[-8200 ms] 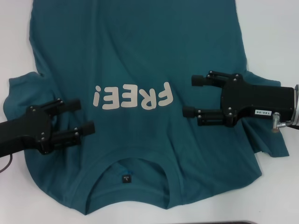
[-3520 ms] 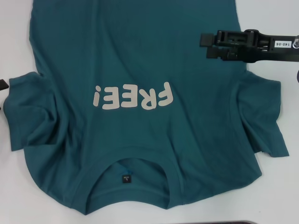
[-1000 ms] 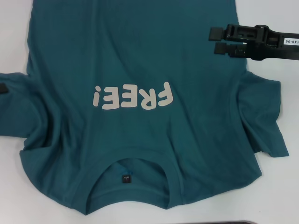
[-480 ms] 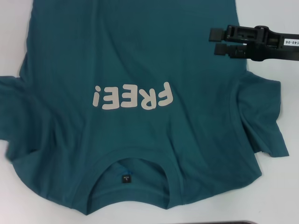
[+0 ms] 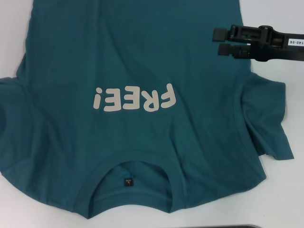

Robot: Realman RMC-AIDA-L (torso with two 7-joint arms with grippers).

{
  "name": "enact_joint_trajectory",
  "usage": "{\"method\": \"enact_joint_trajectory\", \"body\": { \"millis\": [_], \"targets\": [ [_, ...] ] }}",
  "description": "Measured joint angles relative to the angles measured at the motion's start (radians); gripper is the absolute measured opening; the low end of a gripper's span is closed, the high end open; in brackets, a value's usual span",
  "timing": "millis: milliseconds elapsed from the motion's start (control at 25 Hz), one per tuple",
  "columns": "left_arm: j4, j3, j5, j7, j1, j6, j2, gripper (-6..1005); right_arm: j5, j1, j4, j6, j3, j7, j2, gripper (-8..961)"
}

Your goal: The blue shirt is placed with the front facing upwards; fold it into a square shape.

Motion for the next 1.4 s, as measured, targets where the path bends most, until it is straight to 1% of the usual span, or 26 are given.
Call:
{"method": "enact_joint_trajectory", "body": {
  "millis": [240,440,560,800,1000,1080,1120,1160,1200,1400],
  "targets": [
    [-0.008,-0.01,-0.016,-0.005,-0.009,0.055,-0.004,2,0.002,0.007,0.0,0.0,0.0,0.0,0.0,852],
    [-0.027,-0.015,-0.064,-0.046,-0.032,0.159,-0.003,2,0.0,0.008,0.0,0.0,0.0,0.001,0.0,851],
    [-0.03,-0.015,-0.084,-0.064,-0.049,0.185,-0.02,2,0.0,0.006,0.0,-0.001,0.0,0.002,0.0,850],
    [-0.04,-0.004,-0.097,-0.112,-0.096,0.201,-0.067,2,-0.002,0.004,0.0,-0.002,0.0,0.004,0.0,849],
    [-0.037,0.026,-0.088,-0.158,-0.125,0.183,-0.093,3,-0.002,0.0,0.0,-0.002,0.0,0.004,0.0,848],
    [-0.036,0.032,-0.087,-0.162,-0.128,0.179,-0.097,3,-0.002,-0.001,0.0,-0.002,0.0,0.004,-0.001,848],
    [-0.041,0.065,-0.075,-0.187,-0.133,0.148,-0.113,3,-0.002,-0.001,0.0,-0.002,0.0,0.004,-0.001,847],
    [-0.043,0.069,-0.073,-0.191,-0.133,0.143,-0.115,3,-0.002,-0.001,0.0,-0.002,0.0,0.004,-0.001,847],
    [-0.05,0.083,-0.068,-0.202,-0.131,0.127,-0.122,3,-0.002,-0.001,0.0,-0.002,0.0,0.005,-0.001,847],
    [-0.122,0.116,-0.015,-0.244,-0.118,0.071,-0.169,2,-0.002,-0.003,0.0,-0.003,0.0,0.005,-0.002,846]
  ]
}}
